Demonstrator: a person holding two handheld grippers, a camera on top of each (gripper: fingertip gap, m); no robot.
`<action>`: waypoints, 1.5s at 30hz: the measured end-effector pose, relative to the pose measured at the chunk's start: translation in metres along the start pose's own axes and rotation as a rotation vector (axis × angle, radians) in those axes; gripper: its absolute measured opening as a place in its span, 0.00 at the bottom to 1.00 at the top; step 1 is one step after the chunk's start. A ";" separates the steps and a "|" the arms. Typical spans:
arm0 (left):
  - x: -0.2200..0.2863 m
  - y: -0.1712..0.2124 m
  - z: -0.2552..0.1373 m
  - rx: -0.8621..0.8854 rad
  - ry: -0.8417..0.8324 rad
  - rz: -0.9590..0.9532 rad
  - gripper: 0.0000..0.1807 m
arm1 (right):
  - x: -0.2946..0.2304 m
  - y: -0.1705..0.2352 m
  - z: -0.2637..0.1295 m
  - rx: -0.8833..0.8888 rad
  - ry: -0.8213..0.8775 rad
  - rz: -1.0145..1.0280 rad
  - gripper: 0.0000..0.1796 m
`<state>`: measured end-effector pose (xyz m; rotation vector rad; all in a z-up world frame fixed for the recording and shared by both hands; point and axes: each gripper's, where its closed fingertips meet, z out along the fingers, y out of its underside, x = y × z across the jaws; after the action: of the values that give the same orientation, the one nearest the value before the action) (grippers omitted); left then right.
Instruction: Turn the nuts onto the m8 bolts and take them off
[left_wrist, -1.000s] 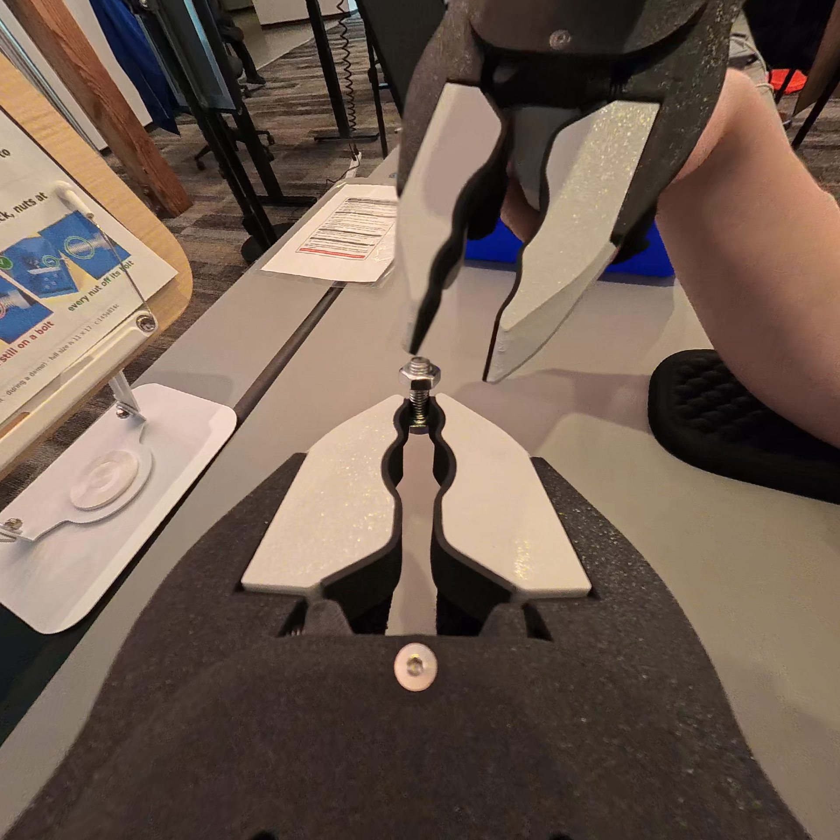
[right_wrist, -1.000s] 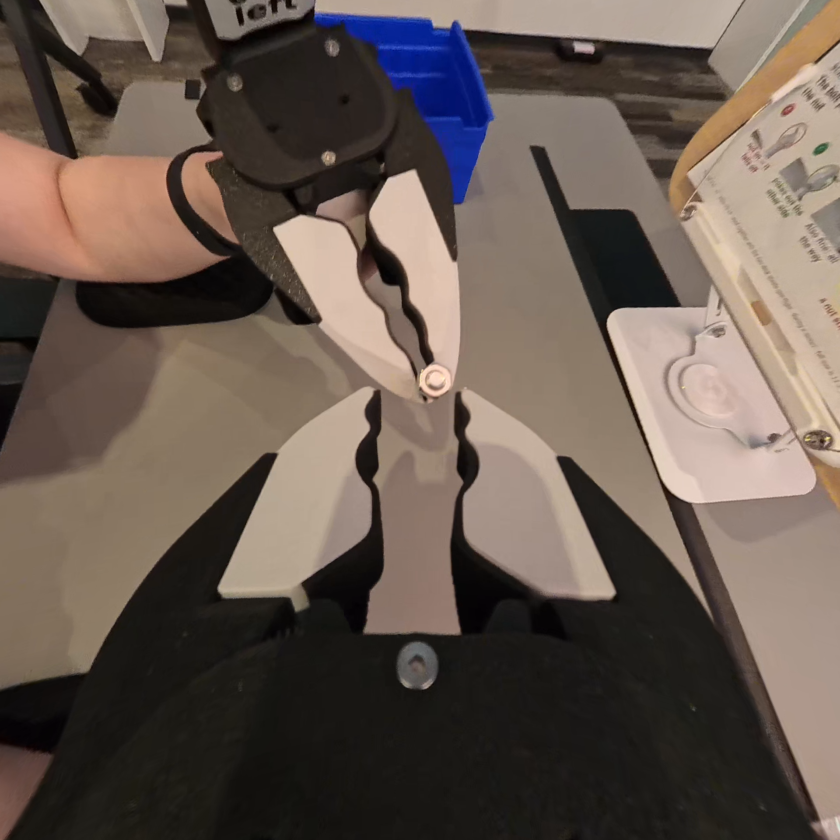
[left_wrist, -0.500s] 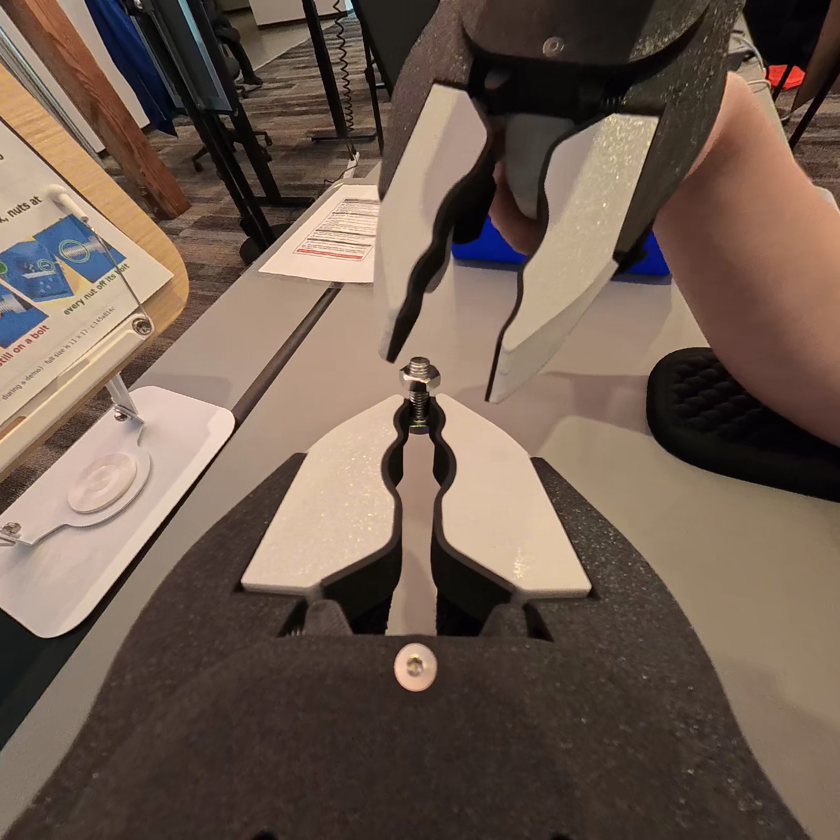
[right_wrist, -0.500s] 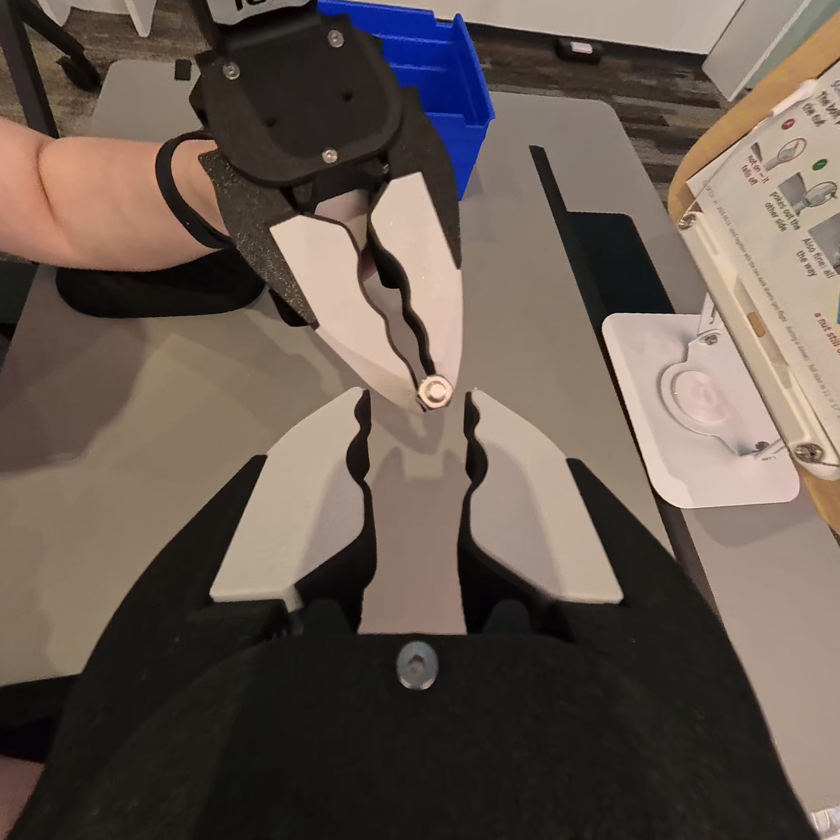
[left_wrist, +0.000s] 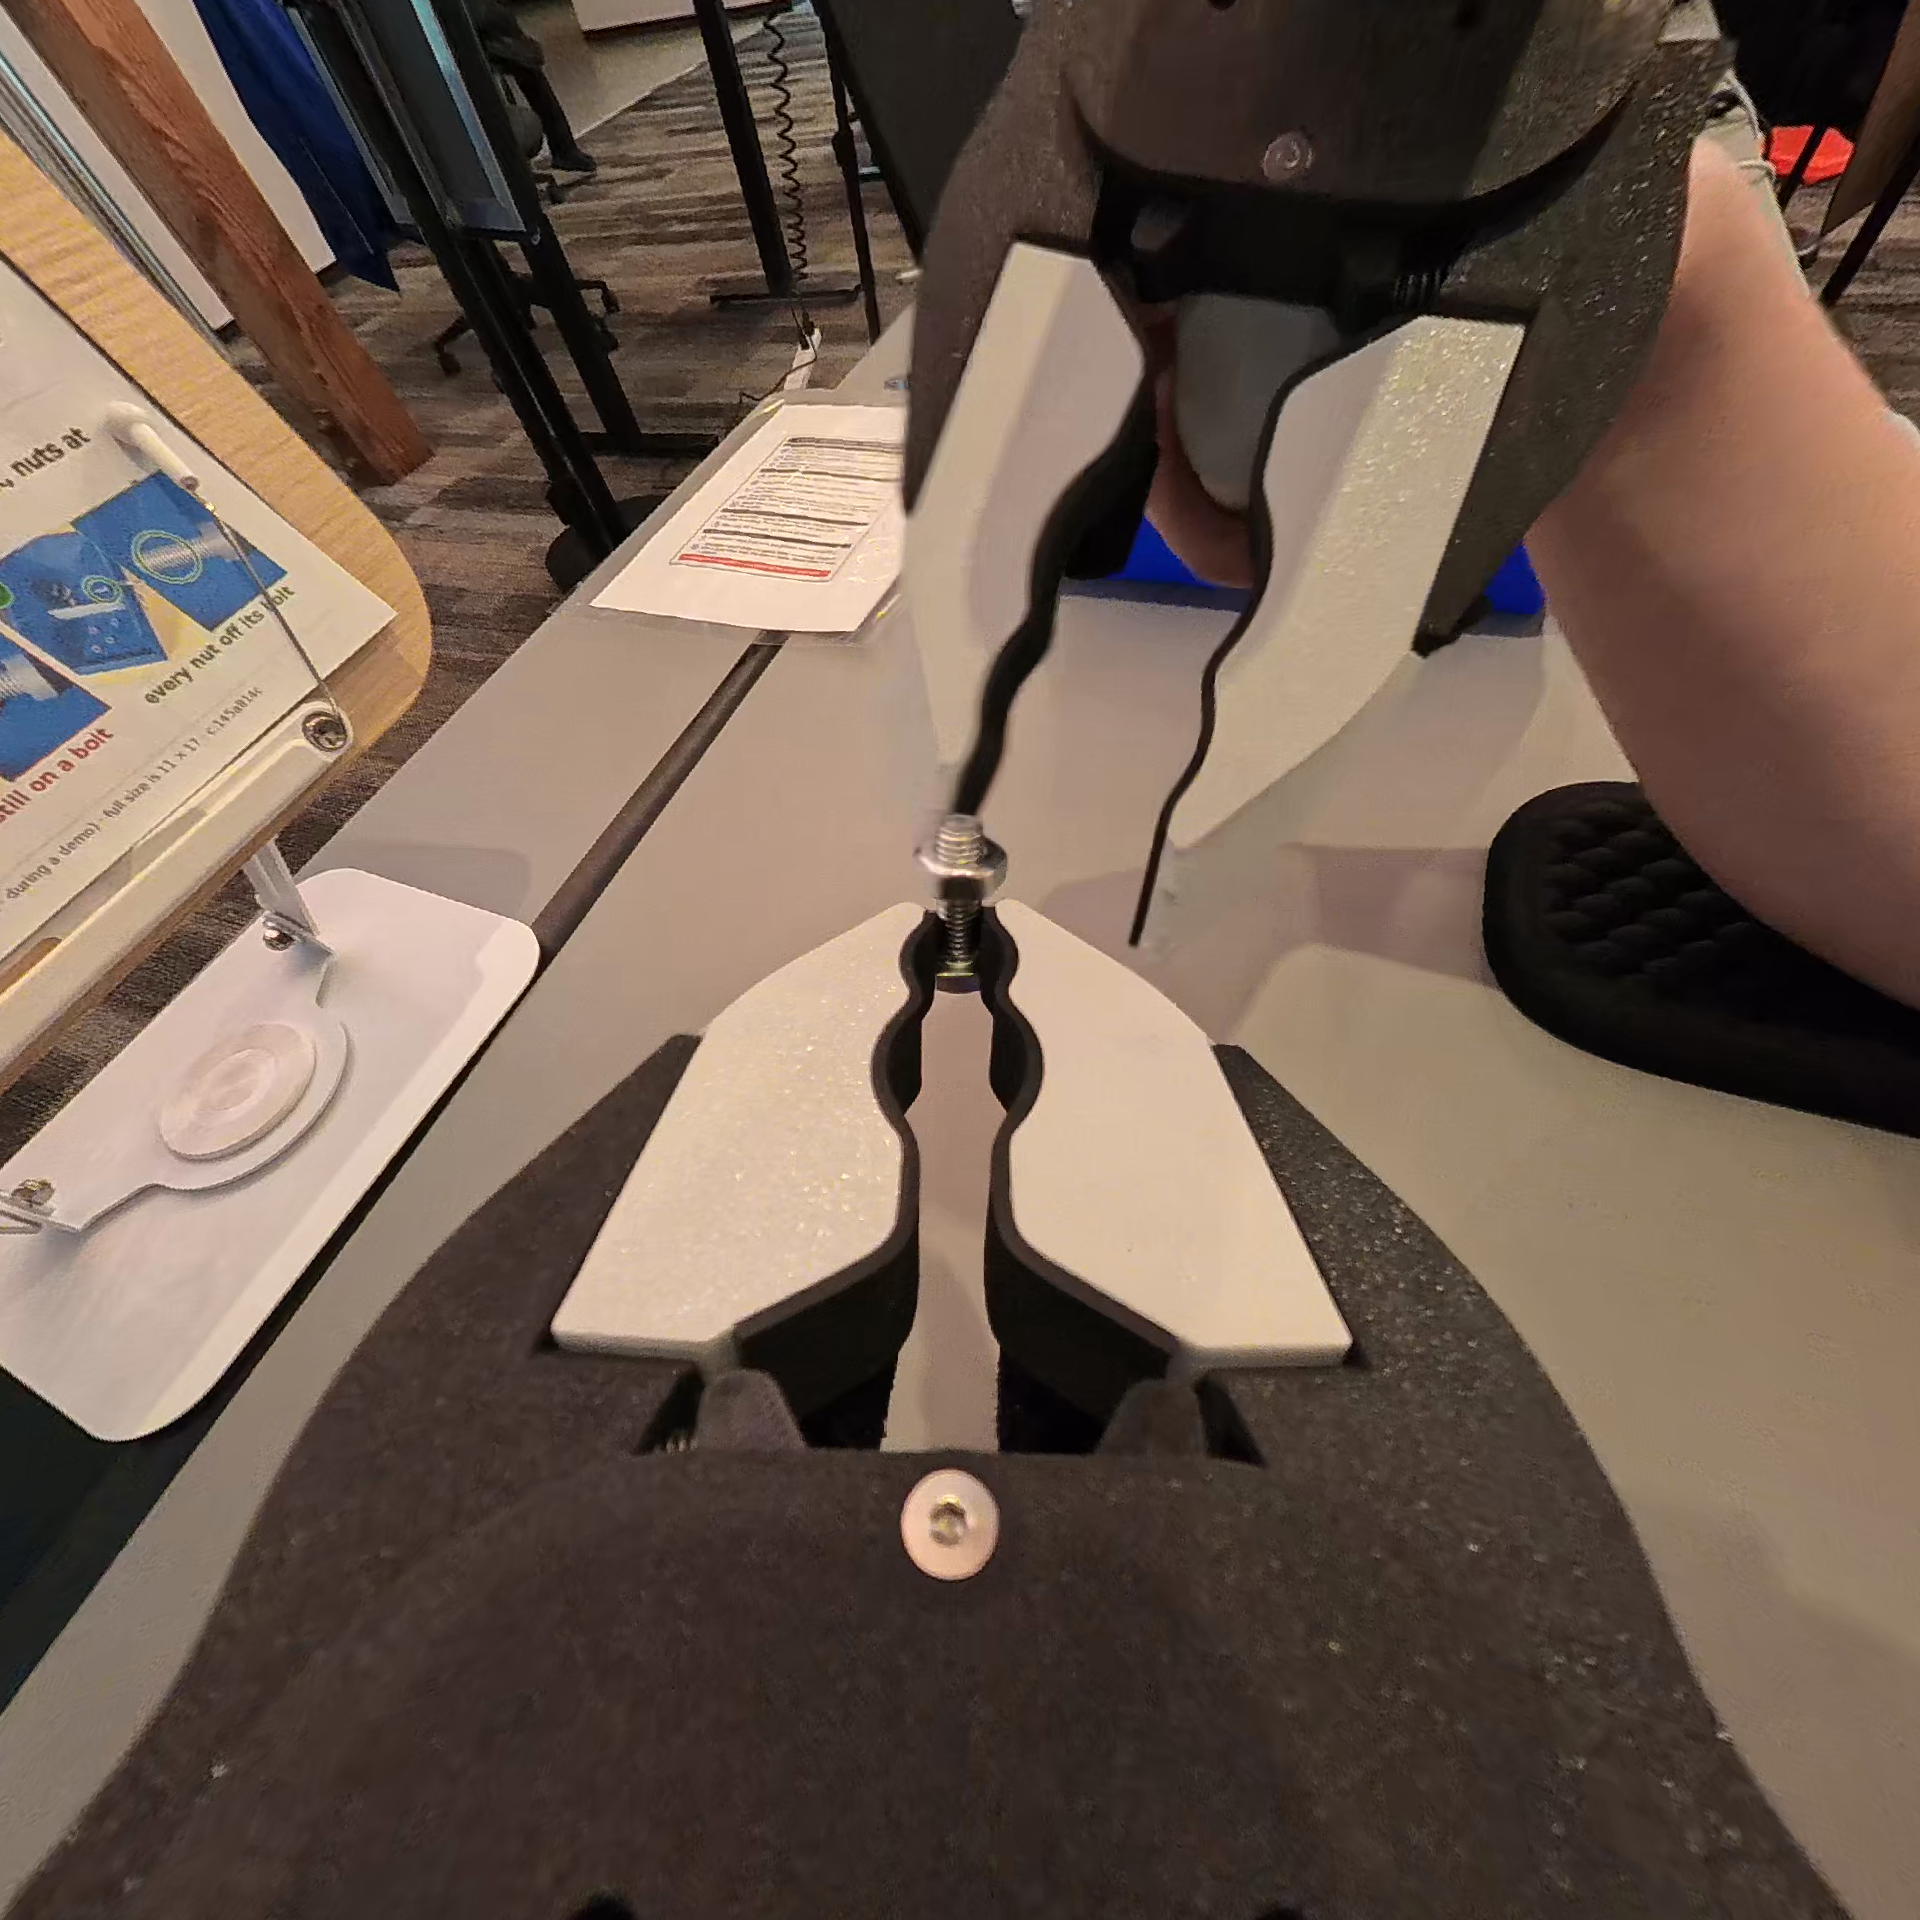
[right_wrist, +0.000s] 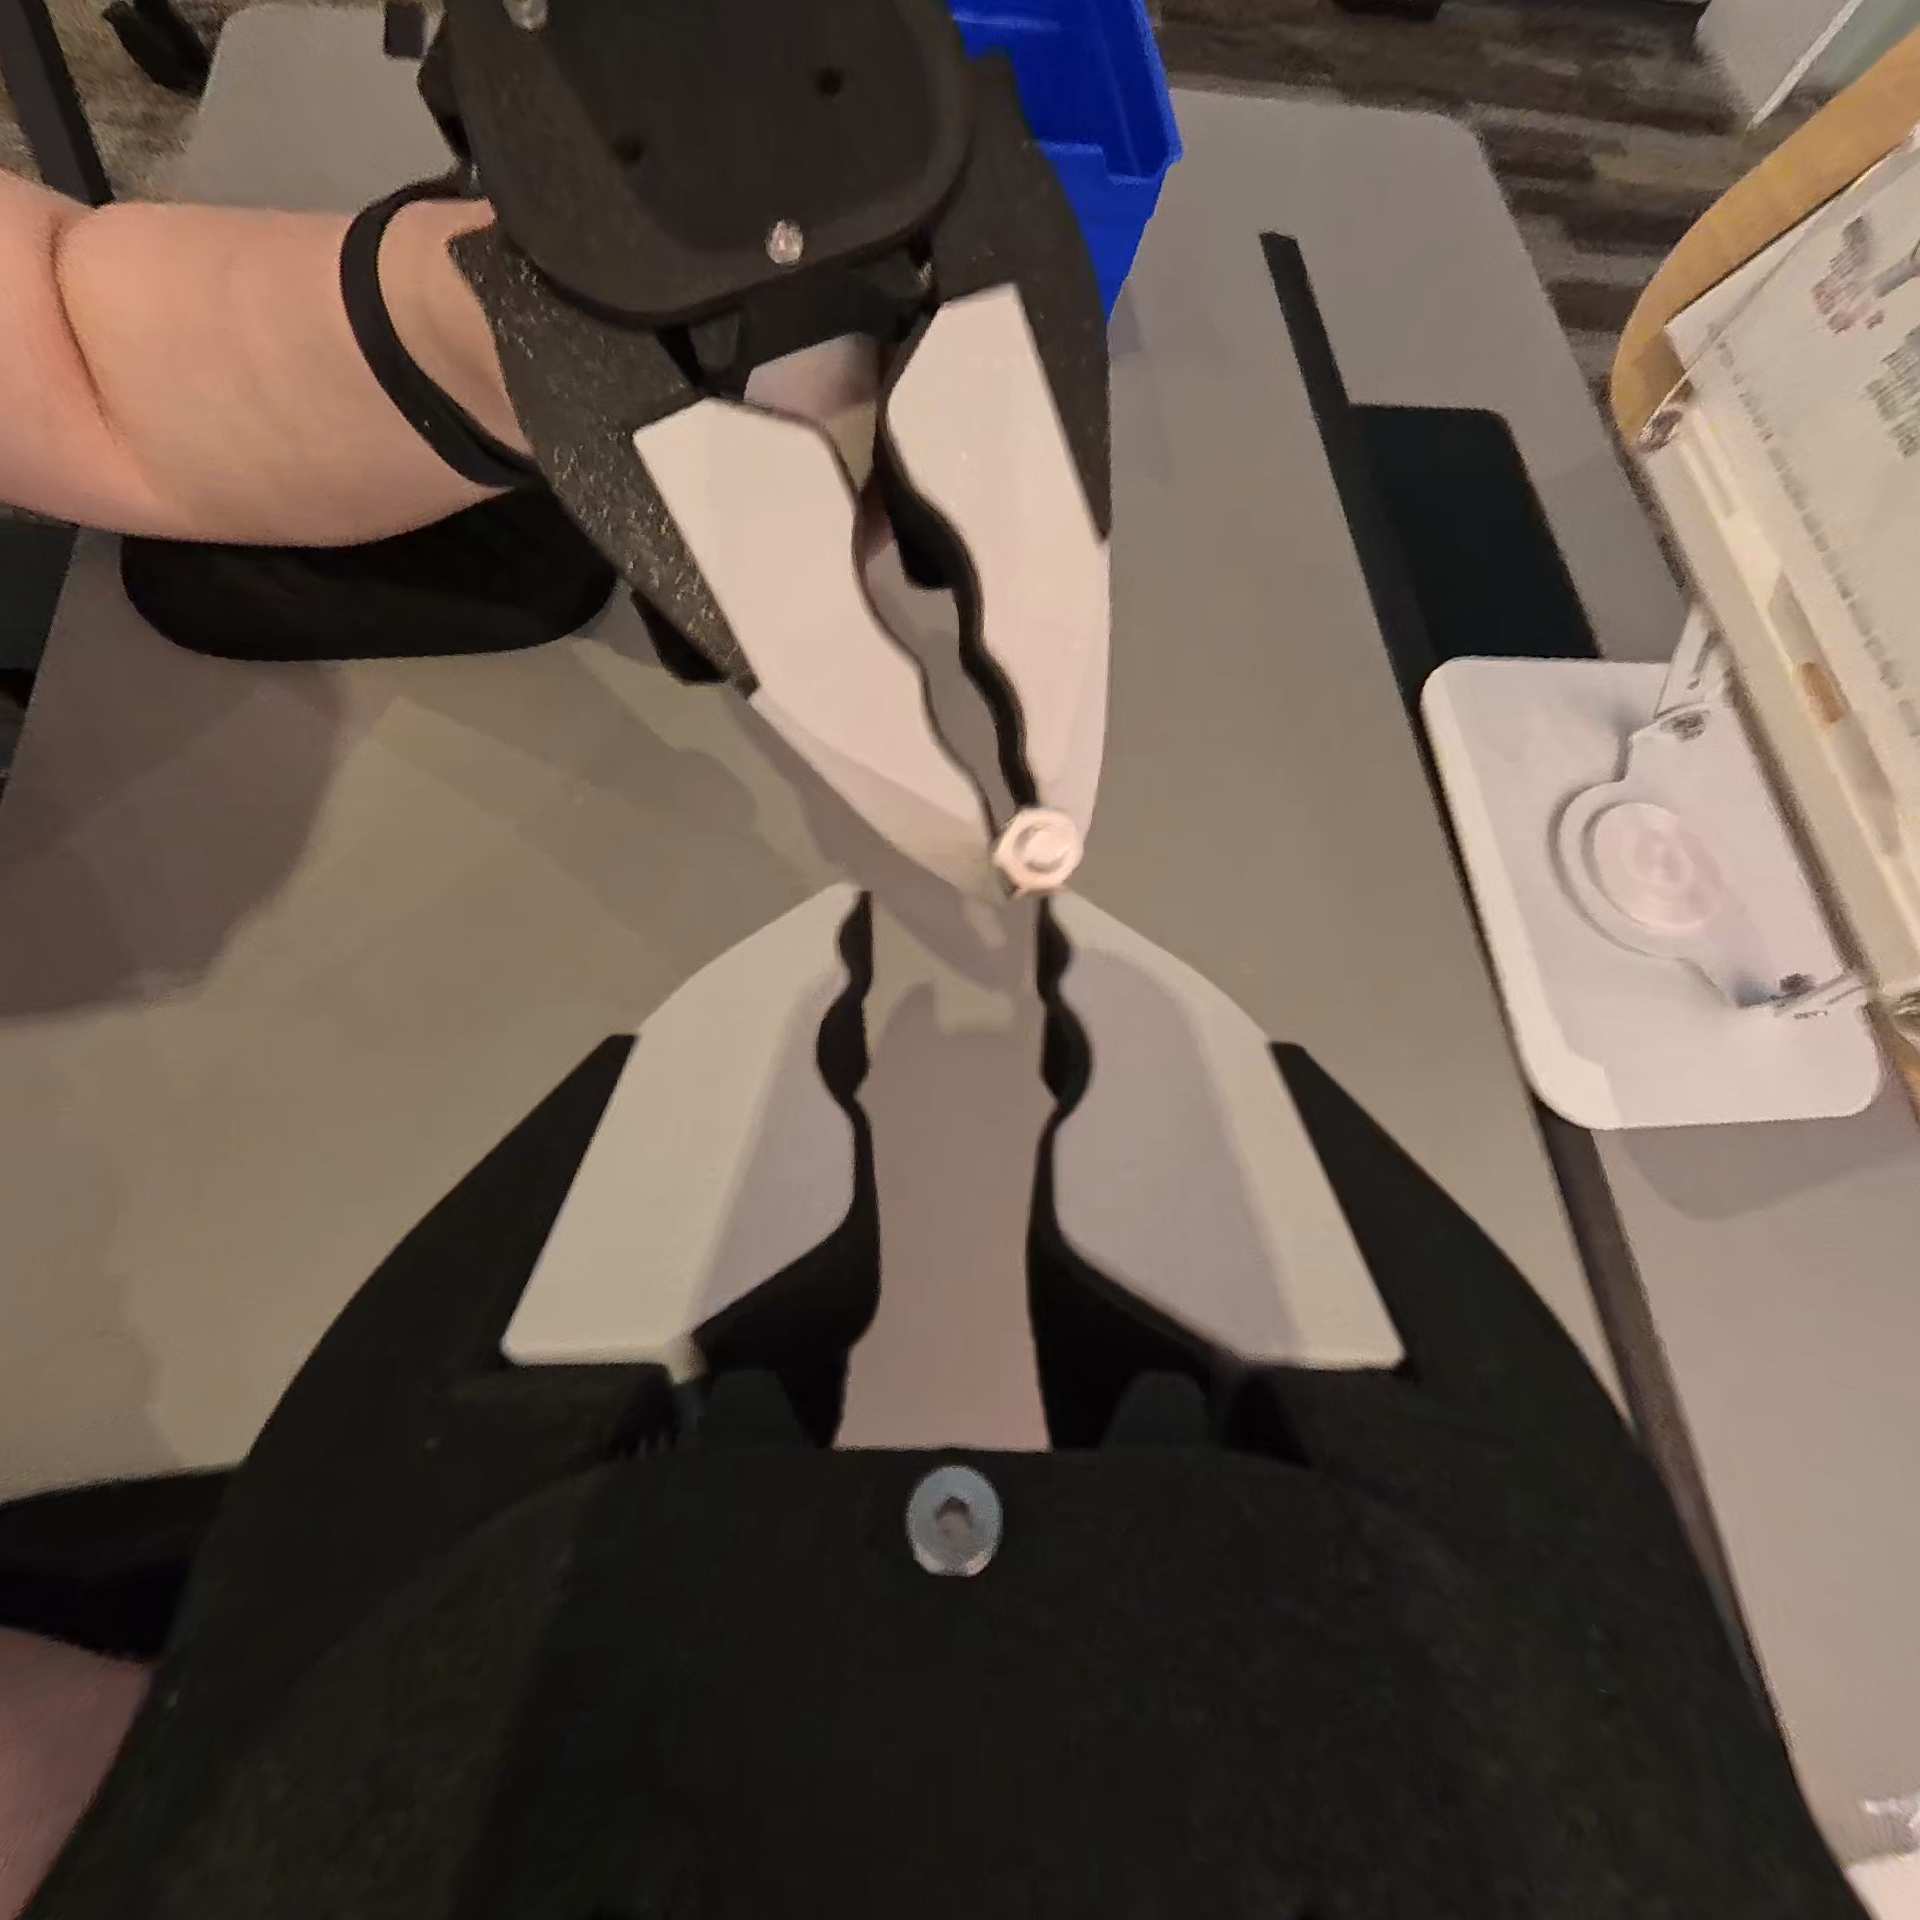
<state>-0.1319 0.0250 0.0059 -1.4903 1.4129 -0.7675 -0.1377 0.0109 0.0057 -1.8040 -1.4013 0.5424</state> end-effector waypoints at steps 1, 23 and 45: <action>-0.002 -0.001 0.000 0.006 -0.008 -0.002 0.04 | -0.006 0.003 -0.002 -0.008 -0.046 0.010 0.09; 0.001 -0.001 0.000 0.004 0.011 -0.002 0.04 | -0.002 0.002 -0.003 0.011 -0.034 0.008 0.08; 0.013 0.003 0.005 -0.030 0.058 0.038 0.04 | 0.002 -0.006 -0.008 0.074 -0.009 -0.036 0.06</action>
<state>-0.1269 0.0133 -0.0002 -1.4700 1.4979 -0.7745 -0.1351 0.0104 0.0158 -1.7168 -1.3990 0.5768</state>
